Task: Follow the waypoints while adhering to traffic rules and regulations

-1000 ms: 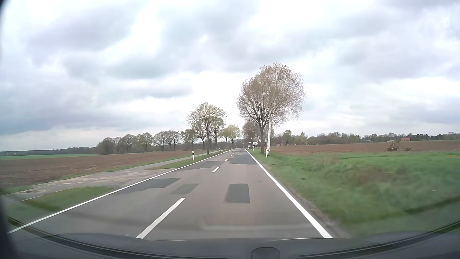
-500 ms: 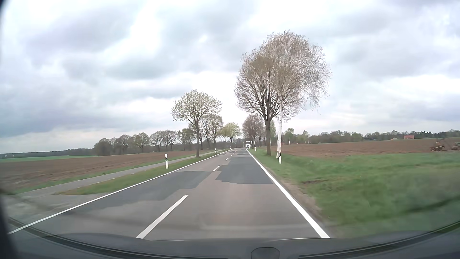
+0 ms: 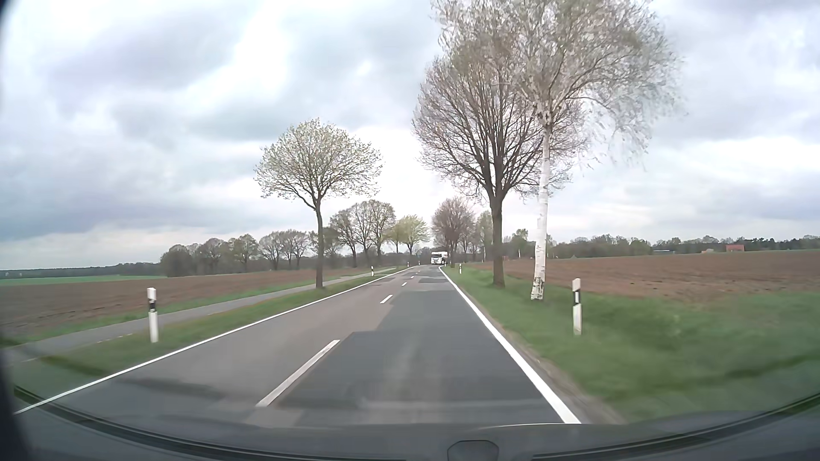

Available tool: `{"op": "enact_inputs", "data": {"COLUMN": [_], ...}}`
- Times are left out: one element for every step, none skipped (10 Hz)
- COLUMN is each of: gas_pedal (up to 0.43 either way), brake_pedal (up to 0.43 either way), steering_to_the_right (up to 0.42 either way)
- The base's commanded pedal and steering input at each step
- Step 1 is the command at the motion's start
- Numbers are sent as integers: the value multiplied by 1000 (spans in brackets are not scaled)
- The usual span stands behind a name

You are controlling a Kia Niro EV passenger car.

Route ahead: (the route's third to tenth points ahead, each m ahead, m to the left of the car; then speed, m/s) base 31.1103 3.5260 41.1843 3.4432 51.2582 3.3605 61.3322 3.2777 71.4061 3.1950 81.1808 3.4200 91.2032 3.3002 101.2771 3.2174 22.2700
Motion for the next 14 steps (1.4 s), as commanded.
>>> {"op": "enact_inputs", "data": {"gas_pedal": [138, 130, 118, 110, 110, 110, 118, 118, 118, 118, 118, 138, 138, 150], "brake_pedal": [0, 0, 0, 0, 0, 0, 0, 0, 0, 0, 0, 0, 0, 0], "steering_to_the_right": [-3, -3, -3, -3, -3, -3, -3, -3, -3, -3, -3, -3, -4, -6]}}
